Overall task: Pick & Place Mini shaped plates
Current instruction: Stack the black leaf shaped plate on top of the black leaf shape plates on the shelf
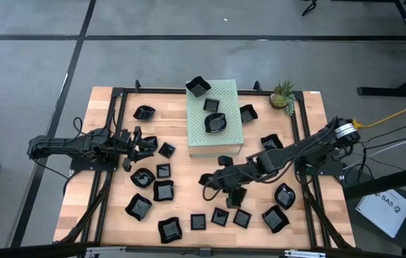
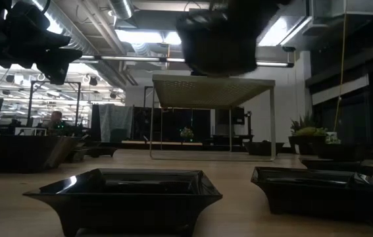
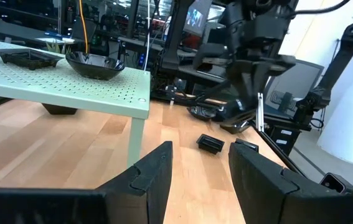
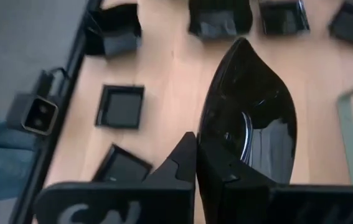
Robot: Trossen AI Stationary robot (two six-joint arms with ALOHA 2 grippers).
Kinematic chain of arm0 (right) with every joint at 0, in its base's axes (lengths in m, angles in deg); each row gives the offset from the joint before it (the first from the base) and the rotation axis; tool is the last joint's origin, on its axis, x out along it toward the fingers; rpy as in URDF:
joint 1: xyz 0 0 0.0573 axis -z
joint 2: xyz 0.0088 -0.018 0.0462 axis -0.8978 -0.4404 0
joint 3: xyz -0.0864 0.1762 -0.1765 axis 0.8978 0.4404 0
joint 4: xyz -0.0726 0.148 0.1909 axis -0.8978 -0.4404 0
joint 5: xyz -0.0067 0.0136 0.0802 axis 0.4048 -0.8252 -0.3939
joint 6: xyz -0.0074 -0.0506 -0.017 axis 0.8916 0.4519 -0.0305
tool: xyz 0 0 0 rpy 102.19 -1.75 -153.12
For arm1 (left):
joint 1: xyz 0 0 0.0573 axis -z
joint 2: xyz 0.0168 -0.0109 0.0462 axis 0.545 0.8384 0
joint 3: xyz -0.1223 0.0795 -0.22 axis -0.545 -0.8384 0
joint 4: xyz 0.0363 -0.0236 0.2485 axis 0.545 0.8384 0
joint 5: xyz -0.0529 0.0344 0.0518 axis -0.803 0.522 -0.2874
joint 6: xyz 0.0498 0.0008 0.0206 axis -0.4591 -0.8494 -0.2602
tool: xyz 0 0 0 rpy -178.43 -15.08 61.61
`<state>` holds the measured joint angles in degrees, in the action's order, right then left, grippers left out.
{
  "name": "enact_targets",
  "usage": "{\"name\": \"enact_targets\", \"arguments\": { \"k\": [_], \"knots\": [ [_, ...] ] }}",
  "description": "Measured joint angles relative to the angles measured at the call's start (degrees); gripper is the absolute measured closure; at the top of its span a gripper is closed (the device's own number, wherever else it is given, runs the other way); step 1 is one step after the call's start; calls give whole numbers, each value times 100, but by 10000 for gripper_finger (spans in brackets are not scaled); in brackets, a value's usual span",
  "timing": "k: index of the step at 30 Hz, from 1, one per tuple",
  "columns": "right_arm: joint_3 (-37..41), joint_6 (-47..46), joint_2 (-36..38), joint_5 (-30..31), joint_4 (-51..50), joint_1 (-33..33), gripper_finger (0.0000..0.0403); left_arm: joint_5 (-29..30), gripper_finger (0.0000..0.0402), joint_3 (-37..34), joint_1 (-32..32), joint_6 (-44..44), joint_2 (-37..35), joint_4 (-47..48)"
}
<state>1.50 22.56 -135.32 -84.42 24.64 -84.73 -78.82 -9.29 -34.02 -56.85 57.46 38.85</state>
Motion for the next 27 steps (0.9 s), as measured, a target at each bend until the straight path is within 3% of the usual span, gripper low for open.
{"name": "enact_targets", "arguments": {
  "k": [16, 27],
  "knots": [
    [-572, 1209, -180, -540, -1, 507, 399, 0, 249, 0, -2, 0, 0, 0],
    [-1377, 3125, -175, -833, -623, 1132, 399, 0, 249, 0, 0, 0, -2, 0]
  ]
}}
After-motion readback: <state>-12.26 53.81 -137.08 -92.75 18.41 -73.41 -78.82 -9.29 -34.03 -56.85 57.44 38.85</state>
